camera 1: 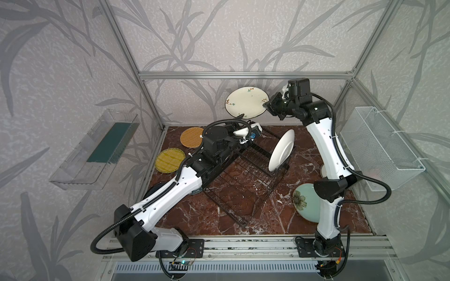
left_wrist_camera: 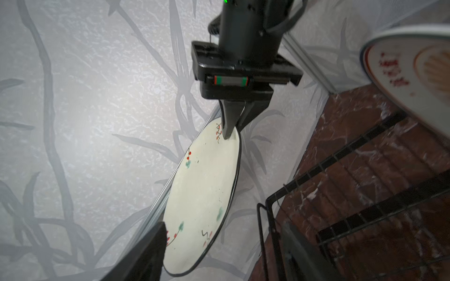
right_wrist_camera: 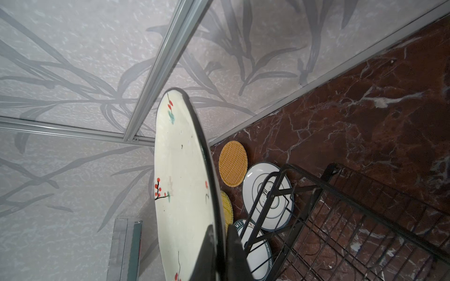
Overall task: Load plates into a dish rack
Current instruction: Place the plate on the dish rack.
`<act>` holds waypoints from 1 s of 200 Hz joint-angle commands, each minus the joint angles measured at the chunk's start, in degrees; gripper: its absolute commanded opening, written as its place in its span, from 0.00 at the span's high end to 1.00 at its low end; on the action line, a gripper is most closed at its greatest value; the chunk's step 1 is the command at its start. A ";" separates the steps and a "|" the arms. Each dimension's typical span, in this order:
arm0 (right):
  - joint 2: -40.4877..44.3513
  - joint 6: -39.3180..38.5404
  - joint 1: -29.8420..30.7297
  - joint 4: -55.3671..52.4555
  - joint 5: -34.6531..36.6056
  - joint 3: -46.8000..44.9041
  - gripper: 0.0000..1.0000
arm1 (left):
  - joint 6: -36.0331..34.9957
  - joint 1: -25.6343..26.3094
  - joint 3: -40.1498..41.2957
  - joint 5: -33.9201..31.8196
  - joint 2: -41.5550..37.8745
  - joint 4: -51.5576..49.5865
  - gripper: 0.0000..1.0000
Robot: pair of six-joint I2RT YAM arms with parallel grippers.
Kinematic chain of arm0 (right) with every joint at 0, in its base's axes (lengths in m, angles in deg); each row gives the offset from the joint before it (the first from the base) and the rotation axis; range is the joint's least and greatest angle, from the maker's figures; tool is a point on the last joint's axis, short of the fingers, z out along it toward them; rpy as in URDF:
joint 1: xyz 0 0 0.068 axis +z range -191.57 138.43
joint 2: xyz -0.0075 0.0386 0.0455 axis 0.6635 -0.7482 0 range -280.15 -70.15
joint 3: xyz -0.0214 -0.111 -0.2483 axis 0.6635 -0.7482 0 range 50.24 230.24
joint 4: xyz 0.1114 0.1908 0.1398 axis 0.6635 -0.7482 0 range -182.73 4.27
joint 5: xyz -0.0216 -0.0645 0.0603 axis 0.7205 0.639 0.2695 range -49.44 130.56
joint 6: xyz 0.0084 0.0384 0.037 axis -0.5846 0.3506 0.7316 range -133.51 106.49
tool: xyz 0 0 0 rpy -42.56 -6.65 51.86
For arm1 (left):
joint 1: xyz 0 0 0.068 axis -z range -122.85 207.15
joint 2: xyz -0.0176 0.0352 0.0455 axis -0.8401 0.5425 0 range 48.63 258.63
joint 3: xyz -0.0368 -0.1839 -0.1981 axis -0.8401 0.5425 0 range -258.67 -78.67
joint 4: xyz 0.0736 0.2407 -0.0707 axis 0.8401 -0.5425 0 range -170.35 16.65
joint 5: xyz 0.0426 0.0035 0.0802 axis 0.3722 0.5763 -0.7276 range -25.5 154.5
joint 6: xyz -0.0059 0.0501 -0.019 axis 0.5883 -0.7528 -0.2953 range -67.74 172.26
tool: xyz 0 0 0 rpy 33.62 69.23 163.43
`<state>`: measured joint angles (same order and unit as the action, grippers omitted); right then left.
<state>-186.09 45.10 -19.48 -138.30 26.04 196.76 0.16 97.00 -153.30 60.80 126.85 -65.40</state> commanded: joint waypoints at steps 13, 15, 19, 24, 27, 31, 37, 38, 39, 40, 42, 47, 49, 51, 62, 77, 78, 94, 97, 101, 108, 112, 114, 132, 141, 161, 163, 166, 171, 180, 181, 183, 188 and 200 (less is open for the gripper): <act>2.97 -0.21 1.09 6.56 -2.16 2.97 1.00 | -5.74 -0.01 -3.22 -4.23 1.44 -0.98 0.34; 2.95 -0.24 1.18 6.54 -2.26 2.98 1.00 | -5.67 0.01 -3.30 -4.39 1.55 -1.06 0.34; 2.92 -0.21 1.20 6.40 -2.33 2.98 1.00 | -5.73 -0.08 -3.49 -4.58 1.85 -1.14 0.34; 2.99 -0.12 1.37 6.36 -2.48 2.98 1.00 | -5.69 0.02 -3.68 -4.81 2.14 -1.11 0.34; 2.99 -0.16 1.38 6.24 -2.54 2.87 1.00 | -5.80 -0.03 -3.75 -5.02 2.32 -0.97 0.34; 3.00 -0.16 1.53 6.25 -2.68 2.89 1.00 | -5.97 -0.04 -3.81 -5.25 2.62 -0.63 0.34; 3.00 -0.25 1.63 6.09 -2.63 2.88 1.00 | -6.13 -0.02 -3.97 -5.56 2.98 -0.27 0.36; 3.04 -0.25 1.68 6.04 -2.62 2.89 1.00 | -6.15 -0.03 -4.00 -5.63 3.12 -0.24 0.36; 3.02 -0.29 1.71 6.02 -2.62 2.89 1.00 | -6.16 -0.04 -4.06 -5.66 3.23 -0.23 0.36; 3.01 -0.23 1.72 6.01 -2.62 2.89 1.00 | -6.17 0.01 -4.09 -5.68 3.29 -0.17 0.36; 3.00 -0.22 1.77 6.00 -2.68 2.83 1.00 | -6.24 0.08 -4.11 -5.81 3.38 -0.14 0.37; 3.08 -0.21 1.86 6.06 -2.82 2.66 1.00 | -6.41 0.06 -4.33 -6.10 3.79 0.05 0.37; 3.09 -0.24 1.90 6.14 -2.91 2.60 1.00 | -6.52 0.05 -4.41 -6.17 3.92 0.10 0.38; 3.22 -0.18 1.90 6.19 -2.93 2.47 1.00 | -6.63 0.05 -4.50 -6.28 4.08 0.13 0.38; 3.33 0.00 2.06 6.39 -3.13 2.07 1.00 | -7.53 0.10 -4.71 -7.11 4.93 0.59 0.38; 3.53 -0.07 2.17 6.50 -3.23 1.85 1.00 | -8.47 0.06 -5.05 -8.55 6.07 1.86 0.41; 3.57 -0.07 2.17 6.51 -3.23 1.85 1.00 | -8.55 0.05 -5.07 -8.62 6.16 1.86 0.41; 3.70 0.01 2.34 6.58 -3.36 1.51 1.00 | -9.13 0.09 -5.69 -9.64 7.26 2.77 0.43; 3.75 0.01 2.35 6.61 -3.40 1.45 1.00 | -9.16 0.01 -5.83 -9.65 7.49 2.77 0.44; 3.81 0.04 2.41 6.69 -3.45 1.47 1.00 | -9.16 -0.04 -6.03 -9.78 7.76 2.82 0.45; 3.84 0.01 2.51 6.70 -3.49 1.34 1.00 | -9.18 -0.09 -6.39 -10.04 8.30 2.96 0.46; 3.93 0.01 2.60 6.70 -3.49 1.40 1.00 | -9.22 -0.17 -6.66 -10.22 8.71 3.10 0.46; 3.89 0.01 2.61 6.70 -3.49 1.36 1.00 | -9.27 -0.21 -6.69 -10.30 8.88 3.23 0.46; 4.09 0.10 2.77 6.51 -3.58 0.94 1.00 | -9.94 -0.39 -7.35 -11.34 10.47 4.58 0.49; 4.40 0.30 2.87 6.44 -3.58 0.43 1.00 | -10.12 -0.55 -7.70 -11.58 11.04 5.04 0.51; 5.25 0.45 2.96 6.99 -3.67 -1.01 1.00 | -10.47 -0.74 -8.41 -12.23 12.12 5.67 0.56; 5.36 0.52 2.92 7.03 -3.71 -1.16 1.00 | -10.52 -0.81 -8.51 -12.36 12.26 5.74 0.56; 5.48 0.54 2.96 7.16 -3.69 -1.44 1.00 | -10.49 -0.83 -8.59 -12.51 12.46 5.83 0.57; 5.75 0.68 2.96 7.40 -3.82 -1.97 1.00 | -10.58 -0.92 -8.77 -12.83 12.78 6.07 0.59; 6.04 0.89 2.96 7.94 -3.93 -2.74 1.00 | -10.57 -1.01 -9.15 -13.32 13.24 6.44 0.62; 6.06 0.94 2.96 7.94 -3.93 -2.82 1.00 | -10.61 -1.01 -9.23 -13.37 13.30 6.46 0.62; 6.15 0.90 2.96 8.13 -3.93 -3.04 1.00 | -10.65 -0.94 -9.33 -13.49 13.35 6.47 0.63; 6.24 1.02 2.96 8.18 -4.06 -3.28 1.00 | -10.74 -1.03 -9.37 -13.66 13.52 6.60 0.66; 6.25 1.16 2.96 8.58 -4.44 -3.60 1.00 | -10.79 -1.09 -9.64 -14.05 13.87 7.20 0.70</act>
<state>-184.84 45.27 -16.86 -138.02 24.18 192.89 -9.65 96.35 -160.45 48.69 139.96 -61.34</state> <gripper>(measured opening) 0.079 0.329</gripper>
